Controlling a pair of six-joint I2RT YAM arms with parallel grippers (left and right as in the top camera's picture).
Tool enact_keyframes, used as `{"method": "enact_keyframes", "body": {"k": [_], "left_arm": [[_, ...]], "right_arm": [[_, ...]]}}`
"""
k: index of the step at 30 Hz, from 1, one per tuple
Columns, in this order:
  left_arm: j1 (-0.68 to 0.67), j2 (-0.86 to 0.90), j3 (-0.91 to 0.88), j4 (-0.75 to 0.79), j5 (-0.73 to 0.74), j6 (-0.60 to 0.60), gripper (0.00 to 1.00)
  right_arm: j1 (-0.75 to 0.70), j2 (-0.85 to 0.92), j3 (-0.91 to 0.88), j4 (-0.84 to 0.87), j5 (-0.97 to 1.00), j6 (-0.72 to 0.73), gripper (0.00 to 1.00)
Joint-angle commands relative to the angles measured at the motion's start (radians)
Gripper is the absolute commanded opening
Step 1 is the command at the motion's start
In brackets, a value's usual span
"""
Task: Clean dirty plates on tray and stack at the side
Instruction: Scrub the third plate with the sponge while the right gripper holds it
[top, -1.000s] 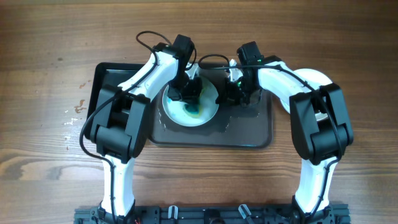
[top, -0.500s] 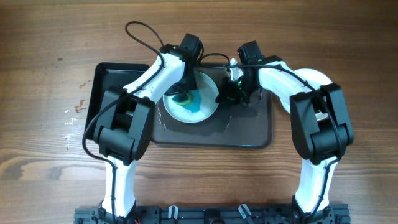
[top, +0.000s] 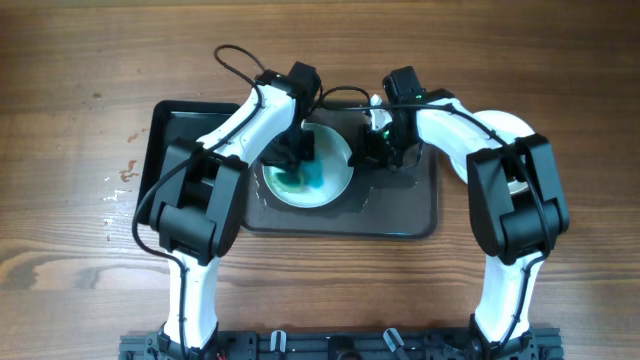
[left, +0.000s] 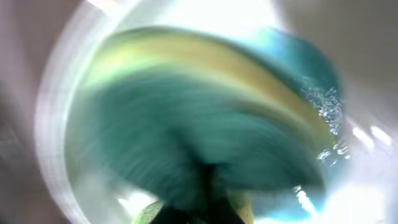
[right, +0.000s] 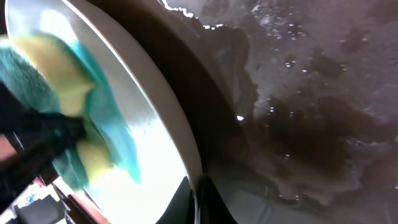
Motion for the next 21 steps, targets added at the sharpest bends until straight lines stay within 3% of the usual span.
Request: {"method": "enact_keyframes", "body": {"k": [1, 6, 12, 21], "left_arm": [[-0.045, 0.028, -0.018, 0.034, 0.306, 0.159, 0.04], [-0.048, 0.028, -0.018, 0.154, 0.253, 0.053, 0.04], [-0.046, 0.028, -0.018, 0.241, -0.044, -0.159, 0.04], [-0.033, 0.028, -0.018, 0.110, -0.511, -0.352, 0.04]], "right_arm": [[0.001, 0.037, -0.025, 0.003, 0.040, -0.002, 0.04], [0.001, 0.037, -0.025, 0.002, 0.040, -0.003, 0.04], [0.001, 0.037, -0.025, 0.002, 0.040, -0.003, 0.04], [0.001, 0.037, -0.025, 0.003, 0.040, -0.003, 0.04]]}}
